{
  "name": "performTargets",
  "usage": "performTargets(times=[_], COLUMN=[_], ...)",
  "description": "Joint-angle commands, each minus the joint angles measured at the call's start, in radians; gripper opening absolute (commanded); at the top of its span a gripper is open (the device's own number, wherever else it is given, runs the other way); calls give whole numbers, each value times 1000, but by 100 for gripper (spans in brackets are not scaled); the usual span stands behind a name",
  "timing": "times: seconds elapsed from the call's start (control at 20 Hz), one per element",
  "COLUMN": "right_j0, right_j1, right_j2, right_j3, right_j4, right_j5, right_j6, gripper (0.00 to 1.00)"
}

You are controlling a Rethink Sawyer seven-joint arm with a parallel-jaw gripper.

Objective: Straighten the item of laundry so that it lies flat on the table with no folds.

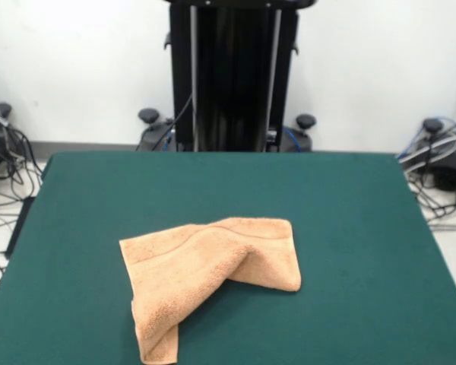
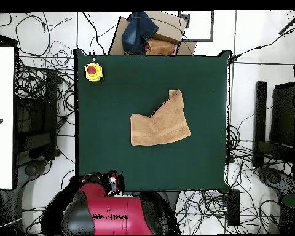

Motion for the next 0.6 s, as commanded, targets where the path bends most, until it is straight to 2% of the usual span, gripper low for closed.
performTargets(times=[0.05,0.3,0.6], right_j0=[-11,-12,20], right_j1=[-41,-92,-184], right_j2=[-20,-19,-54], right_j3=[196,262,291], right_j4=[-4,-10,-7], right_j5=[-29,-74,53], right_j6=[90,63,83], gripper=[100,100,100])
